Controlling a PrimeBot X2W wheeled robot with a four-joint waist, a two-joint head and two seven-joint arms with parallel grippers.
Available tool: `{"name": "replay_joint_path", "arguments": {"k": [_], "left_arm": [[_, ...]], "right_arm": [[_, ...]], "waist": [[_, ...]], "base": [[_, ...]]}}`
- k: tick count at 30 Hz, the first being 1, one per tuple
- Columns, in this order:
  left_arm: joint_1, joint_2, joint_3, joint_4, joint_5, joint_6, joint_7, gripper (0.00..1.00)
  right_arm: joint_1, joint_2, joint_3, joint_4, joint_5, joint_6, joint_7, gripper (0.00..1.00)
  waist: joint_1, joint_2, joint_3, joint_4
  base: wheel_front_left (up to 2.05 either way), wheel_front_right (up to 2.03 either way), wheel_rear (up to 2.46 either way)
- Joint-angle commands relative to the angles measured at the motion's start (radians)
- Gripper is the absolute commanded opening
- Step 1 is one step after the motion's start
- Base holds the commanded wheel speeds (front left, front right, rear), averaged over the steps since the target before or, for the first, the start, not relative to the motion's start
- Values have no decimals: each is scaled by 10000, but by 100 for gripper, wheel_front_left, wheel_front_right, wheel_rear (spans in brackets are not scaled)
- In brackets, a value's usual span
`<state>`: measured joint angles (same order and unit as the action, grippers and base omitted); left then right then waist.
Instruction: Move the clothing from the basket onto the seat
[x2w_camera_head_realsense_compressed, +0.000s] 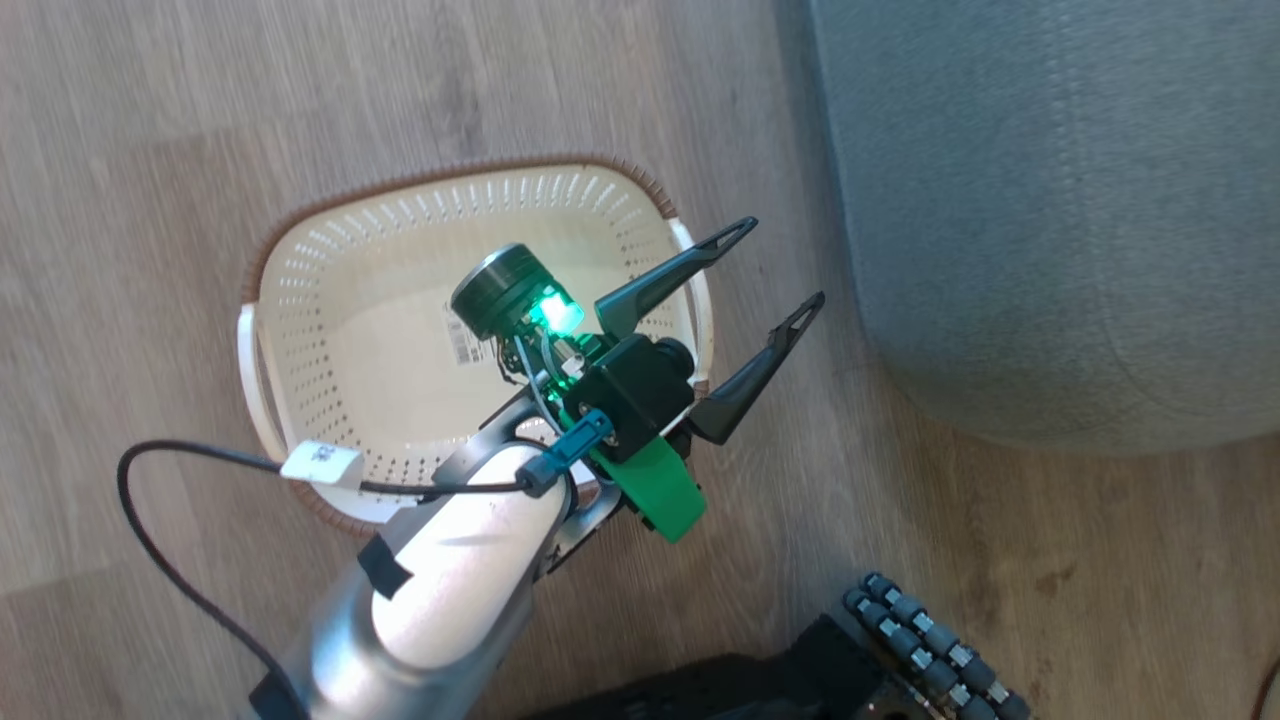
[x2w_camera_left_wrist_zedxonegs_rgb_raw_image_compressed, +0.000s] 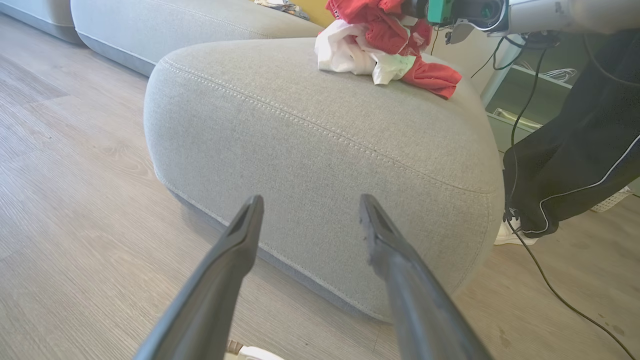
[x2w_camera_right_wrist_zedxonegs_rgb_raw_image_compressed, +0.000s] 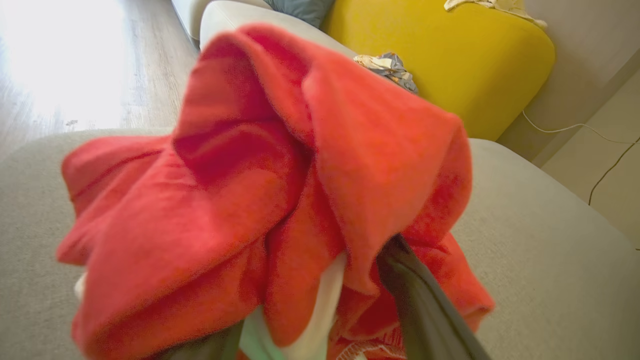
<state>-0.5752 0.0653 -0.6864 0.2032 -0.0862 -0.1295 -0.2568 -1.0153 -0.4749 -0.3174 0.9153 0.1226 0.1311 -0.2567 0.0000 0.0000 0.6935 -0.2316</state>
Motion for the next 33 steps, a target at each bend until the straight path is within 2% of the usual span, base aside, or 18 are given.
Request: {"name": "replay_joint_path", "arguments": {"k": [1, 16, 23, 24, 27, 33], "left_arm": [[147, -132, 196, -299, -20, -11, -49, 100], [1135, -149, 669, -592, -554, 70, -49, 100], [1767, -149, 1271, -859, -804, 321, -49, 100], [1767, -149, 1271, -859, -804, 321, -49, 100], [2074, -150, 1681, -1025, -976, 502, -49, 100], [2682, -150, 2508, -1255, -1038, 929, -49, 100]], "right_arm": [[291, -192, 14, -436, 32, -4, -51, 100], [2571, 262, 1145, -2239, 451, -4, -51, 100], [3970, 294, 1816, -4559, 1173, -4, -51, 100], [3970, 294, 1816, -4559, 1173, -4, -51, 100], [4650, 286, 2117, -5803, 1538, -4, -51, 100], [6105, 670, 2771, -7730, 1840, -4, -51, 100]], "waist": [[0, 0, -276, -121], [0, 0, -2839, -424], [0, 0, -3988, -145], [0, 0, -3988, -145], [0, 0, -4380, 81], [0, 0, -5131, 677]], "base": [[0, 0, 0], [0, 0, 0], [0, 0, 0], [0, 0, 0], [0, 0, 0], [0, 0, 0]]}}
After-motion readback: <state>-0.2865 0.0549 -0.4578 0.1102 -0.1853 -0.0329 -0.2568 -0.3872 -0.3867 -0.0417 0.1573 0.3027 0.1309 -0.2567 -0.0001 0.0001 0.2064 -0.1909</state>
